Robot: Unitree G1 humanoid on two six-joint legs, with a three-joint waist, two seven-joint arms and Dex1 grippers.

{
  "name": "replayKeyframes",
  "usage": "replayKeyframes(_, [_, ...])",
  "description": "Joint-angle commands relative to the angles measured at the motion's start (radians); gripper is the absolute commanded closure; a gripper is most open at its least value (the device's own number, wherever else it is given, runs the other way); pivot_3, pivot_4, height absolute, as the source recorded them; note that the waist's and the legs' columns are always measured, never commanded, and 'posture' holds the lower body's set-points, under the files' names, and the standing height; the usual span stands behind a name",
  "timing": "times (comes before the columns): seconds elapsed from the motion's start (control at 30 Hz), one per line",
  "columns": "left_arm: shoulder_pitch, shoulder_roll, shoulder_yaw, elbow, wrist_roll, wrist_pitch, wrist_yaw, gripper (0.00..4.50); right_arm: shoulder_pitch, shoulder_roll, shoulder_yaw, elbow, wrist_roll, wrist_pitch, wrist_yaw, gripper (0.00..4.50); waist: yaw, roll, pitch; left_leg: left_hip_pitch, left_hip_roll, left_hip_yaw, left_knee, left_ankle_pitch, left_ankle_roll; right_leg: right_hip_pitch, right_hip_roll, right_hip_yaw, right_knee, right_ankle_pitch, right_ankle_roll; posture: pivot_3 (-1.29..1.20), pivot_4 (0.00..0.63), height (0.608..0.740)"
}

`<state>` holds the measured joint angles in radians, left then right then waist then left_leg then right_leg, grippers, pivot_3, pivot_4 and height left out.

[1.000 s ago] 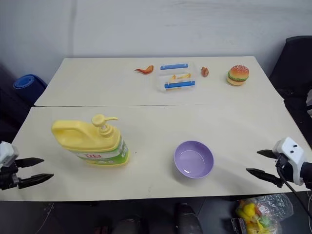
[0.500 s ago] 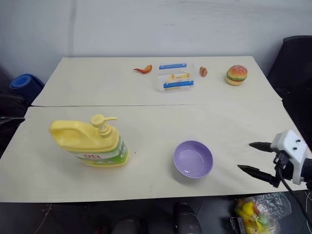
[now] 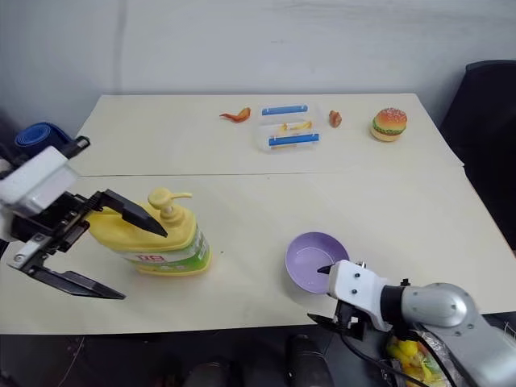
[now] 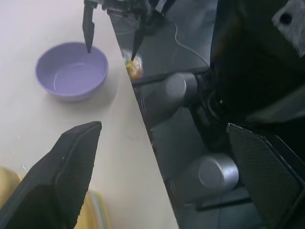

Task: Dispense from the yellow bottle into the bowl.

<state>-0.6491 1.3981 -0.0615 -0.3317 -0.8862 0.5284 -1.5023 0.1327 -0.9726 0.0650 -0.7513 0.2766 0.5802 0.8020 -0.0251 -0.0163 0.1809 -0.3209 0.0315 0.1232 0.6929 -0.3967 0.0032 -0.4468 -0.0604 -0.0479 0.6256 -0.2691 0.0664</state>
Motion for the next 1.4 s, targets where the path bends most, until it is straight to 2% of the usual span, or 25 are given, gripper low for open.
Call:
replayKeyframes(0.03, [-0.044,-0.001,-0.040,0.031,0.036,-0.063,-0.112,0.00,-0.035,0.046,0.096,0.051,-0.094,-0.036,-0.046,0.06,0.000,0.000,0.000,0.000,0.000,0.000,0.001,0.000,0.000,0.000,0.000,-0.001,0.000,0.000,0.000,0.00,0.150,0.740])
replayKeyframes(0.13, [-0.071,-0.009,-0.058,0.039,0.021,-0.054,-0.112,0.00,-0.058,0.092,0.143,0.119,-0.143,-0.054,-0.074,0.06,0.000,0.000,0.000,-0.002,0.000,0.000,0.003,-0.001,0.002,0.000,0.000,-0.001,0.000,0.000,0.000,0.00,0.150,0.740])
replayKeyframes(0.4, [-0.124,-0.038,-0.086,0.059,0.029,-0.042,-0.112,0.00,-0.051,0.125,0.150,0.193,-0.190,-0.120,-0.073,2.58,0.002,0.000,0.000,-0.002,0.000,0.000,0.006,-0.002,0.005,0.000,0.000,0.000,0.000,0.001,0.002,0.00,0.150,0.740])
replayKeyframes(0.57, [-0.150,-0.066,-0.095,0.063,0.039,-0.033,-0.112,0.00,-0.052,0.135,0.143,0.228,-0.208,-0.148,-0.074,2.58,0.003,0.000,0.000,-0.003,0.000,0.000,0.007,-0.002,0.005,0.000,0.000,0.000,0.001,0.001,0.002,0.00,0.150,0.740])
replayKeyframes(0.77, [-0.165,-0.105,-0.083,0.065,0.047,-0.004,-0.112,0.00,-0.057,0.138,0.129,0.254,-0.219,-0.177,-0.067,4.40,0.003,-0.001,0.000,-0.002,0.000,0.000,0.007,-0.002,0.005,0.000,0.000,0.000,0.001,0.001,0.002,0.00,0.150,0.740])
replayKeyframes(0.87, [-0.172,-0.125,-0.068,0.072,0.056,0.014,-0.109,0.00,-0.072,0.140,0.112,0.239,-0.209,-0.165,-0.057,4.45,0.004,-0.002,0.000,-0.002,0.000,0.000,0.007,-0.002,0.005,0.001,0.000,0.000,0.001,0.001,0.003,0.00,0.150,0.740])
replayKeyframes(1.03, [-0.253,-0.169,-0.025,0.147,0.041,0.090,-0.053,0.00,-0.178,0.050,0.050,0.159,-0.136,-0.127,0.072,4.45,0.004,-0.001,0.000,-0.003,0.000,0.000,0.009,-0.002,0.005,0.001,0.000,0.000,0.001,0.002,0.004,0.00,0.150,0.740])
replayKeyframes(1.2, [-0.403,-0.233,0.026,0.329,0.057,0.172,0.001,0.00,-0.475,-0.013,0.091,0.205,-0.101,-0.128,0.239,4.45,-0.002,-0.001,0.000,-0.002,0.000,0.000,0.009,-0.002,0.005,0.000,0.000,-0.001,0.002,0.002,0.004,0.00,0.150,0.740])
replayKeyframes(1.33, [-0.460,-0.273,0.030,0.441,0.125,0.170,0.002,0.00,-0.728,0.048,0.212,0.305,-0.110,-0.114,0.359,4.45,-0.001,-0.001,0.001,-0.002,0.001,-0.001,0.008,-0.002,0.005,0.000,0.001,-0.002,0.002,0.002,0.003,0.00,0.150,0.740])
replayKeyframes(1.37, [-0.459,-0.274,0.031,0.454,0.132,0.177,-0.013,0.39,-0.791,0.075,0.257,0.334,-0.122,-0.121,0.393,4.50,-0.002,-0.001,0.001,-0.002,0.000,-0.001,0.008,-0.002,0.005,0.000,0.001,-0.002,0.002,0.002,0.003,0.00,0.150,0.740])
replayKeyframes(1.4, [-0.452,-0.274,0.031,0.459,0.138,0.180,-0.027,0.53,-0.842,0.100,0.299,0.364,-0.139,-0.135,0.422,4.50,-0.004,0.000,0.001,-0.002,0.000,-0.001,0.008,-0.002,0.005,0.000,0.001,-0.002,0.002,0.002,0.003,0.00,0.150,0.740])
